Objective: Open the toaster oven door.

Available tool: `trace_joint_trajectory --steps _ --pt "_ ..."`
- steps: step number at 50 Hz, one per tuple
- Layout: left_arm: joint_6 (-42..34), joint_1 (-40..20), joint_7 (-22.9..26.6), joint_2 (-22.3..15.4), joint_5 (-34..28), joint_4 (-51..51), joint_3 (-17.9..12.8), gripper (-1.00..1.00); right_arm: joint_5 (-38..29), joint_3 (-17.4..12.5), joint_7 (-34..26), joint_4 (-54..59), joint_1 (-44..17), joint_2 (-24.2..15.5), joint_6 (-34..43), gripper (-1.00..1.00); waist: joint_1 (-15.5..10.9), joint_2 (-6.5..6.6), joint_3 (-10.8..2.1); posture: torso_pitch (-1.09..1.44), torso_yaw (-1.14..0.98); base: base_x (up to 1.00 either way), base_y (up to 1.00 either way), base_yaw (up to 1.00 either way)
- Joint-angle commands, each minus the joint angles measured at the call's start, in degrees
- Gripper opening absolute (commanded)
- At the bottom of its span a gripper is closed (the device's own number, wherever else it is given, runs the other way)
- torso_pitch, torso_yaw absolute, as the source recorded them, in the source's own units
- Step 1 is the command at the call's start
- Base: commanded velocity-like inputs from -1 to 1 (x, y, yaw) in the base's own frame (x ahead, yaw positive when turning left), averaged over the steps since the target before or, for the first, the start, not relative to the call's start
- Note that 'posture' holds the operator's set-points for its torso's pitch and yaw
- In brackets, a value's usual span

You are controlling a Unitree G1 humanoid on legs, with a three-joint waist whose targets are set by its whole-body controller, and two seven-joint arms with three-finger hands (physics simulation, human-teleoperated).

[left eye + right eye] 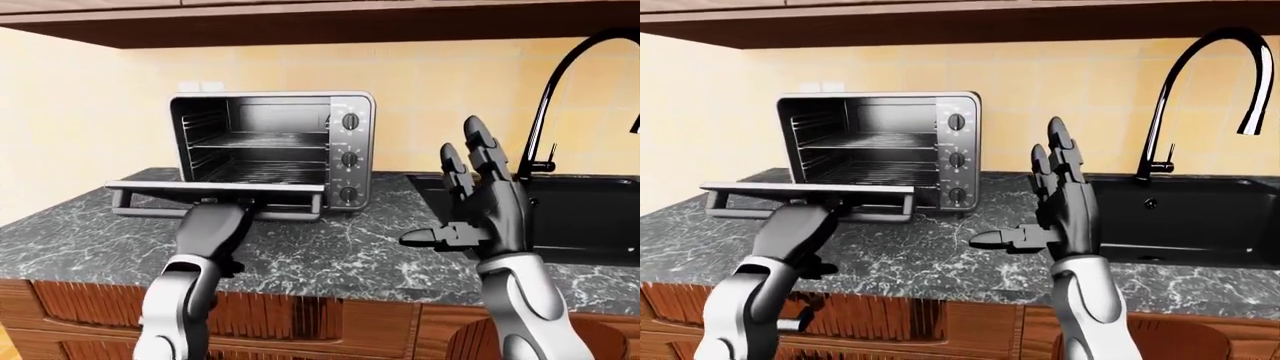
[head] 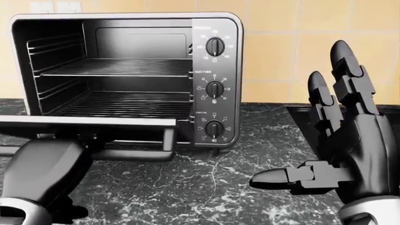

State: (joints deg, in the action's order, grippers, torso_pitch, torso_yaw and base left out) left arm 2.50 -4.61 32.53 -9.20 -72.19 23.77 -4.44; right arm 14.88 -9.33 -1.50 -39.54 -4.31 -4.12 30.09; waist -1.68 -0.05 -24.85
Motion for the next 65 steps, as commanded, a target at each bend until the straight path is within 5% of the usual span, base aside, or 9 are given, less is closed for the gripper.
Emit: trace_joint_trajectory --steps 1,24,30,44,65 --pt "-1.15 0.33 -0.66 0.33 0.81 2.35 -1.07 0.43 0.28 -0.17 -0.14 -1.29 -1.33 -0.23 -1.54 1.00 0.06 -0.07 0.63 -0.68 0.00 0.00 0.00 0.00" --pt "3.14 13.24 0.07 3.58 3.97 13.63 -6.45 0.50 0.42 -0.51 -0.49 -0.99 -0.41 -0.17 -2.48 1.00 0.63 0.18 0.21 -0.68 0.00 0.00 0.00 0.00" --pt "7.05 16.68 -4.44 4.28 4.48 10.77 -8.60 0.51 0.36 -0.47 -0.58 -0.64 -0.42 -0.15 -2.86 1.00 0.97 0.24 0.05 -0.68 0.00 0.00 0.00 0.00" --pt "12.07 25.45 -8.56 7.87 2.29 9.27 -7.33 0.55 0.24 -0.29 -0.57 -0.65 -0.26 -0.04 -2.91 1.00 1.15 0.42 -0.28 -0.68 0.00 0.00 0.00 0.00" --pt "17.90 30.98 -6.57 8.49 -1.32 3.86 -7.44 1.00 -0.10 -0.12 -1.02 0.10 0.52 0.26 -4.22 1.00 1.72 0.60 -0.53 -0.68 0.00 0.00 0.00 0.00"
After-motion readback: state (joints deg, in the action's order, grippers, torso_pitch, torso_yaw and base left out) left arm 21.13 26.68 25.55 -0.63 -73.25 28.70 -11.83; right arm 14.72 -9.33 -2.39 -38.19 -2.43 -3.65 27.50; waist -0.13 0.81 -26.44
